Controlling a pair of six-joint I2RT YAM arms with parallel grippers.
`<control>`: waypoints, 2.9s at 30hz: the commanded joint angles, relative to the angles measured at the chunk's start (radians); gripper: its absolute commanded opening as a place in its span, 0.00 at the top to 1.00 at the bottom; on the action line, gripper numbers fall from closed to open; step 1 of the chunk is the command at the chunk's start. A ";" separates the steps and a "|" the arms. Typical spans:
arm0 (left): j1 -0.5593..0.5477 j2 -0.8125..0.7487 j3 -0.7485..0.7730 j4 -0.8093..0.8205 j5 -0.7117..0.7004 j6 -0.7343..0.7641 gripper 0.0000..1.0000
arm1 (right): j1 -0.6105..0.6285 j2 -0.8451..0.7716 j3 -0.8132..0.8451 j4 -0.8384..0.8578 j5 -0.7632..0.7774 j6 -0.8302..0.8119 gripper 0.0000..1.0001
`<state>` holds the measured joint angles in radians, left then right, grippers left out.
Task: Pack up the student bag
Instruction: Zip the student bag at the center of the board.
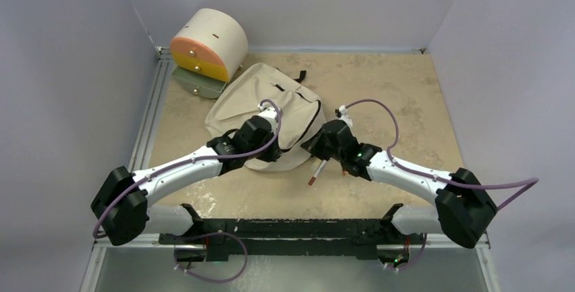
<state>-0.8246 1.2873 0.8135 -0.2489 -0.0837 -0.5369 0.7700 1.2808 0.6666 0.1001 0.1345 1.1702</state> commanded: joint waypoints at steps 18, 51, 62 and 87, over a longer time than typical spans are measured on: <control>0.018 -0.030 0.019 0.040 0.022 0.018 1.00 | -0.010 -0.017 0.061 0.020 -0.092 0.105 0.41; 0.082 -0.030 0.034 0.004 0.016 0.041 1.00 | -0.176 -0.057 0.163 -0.240 0.146 -0.157 1.00; 0.112 -0.035 -0.027 -0.038 -0.032 0.019 1.00 | -0.190 -0.073 0.222 -0.272 0.195 -0.228 1.00; 0.299 0.069 -0.022 -0.208 -0.128 -0.109 1.00 | -0.190 -0.124 0.219 -0.294 0.212 -0.245 1.00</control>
<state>-0.5682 1.3518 0.8059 -0.3443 -0.1169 -0.6479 0.6113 1.2037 0.8379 -0.1963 0.2180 0.9630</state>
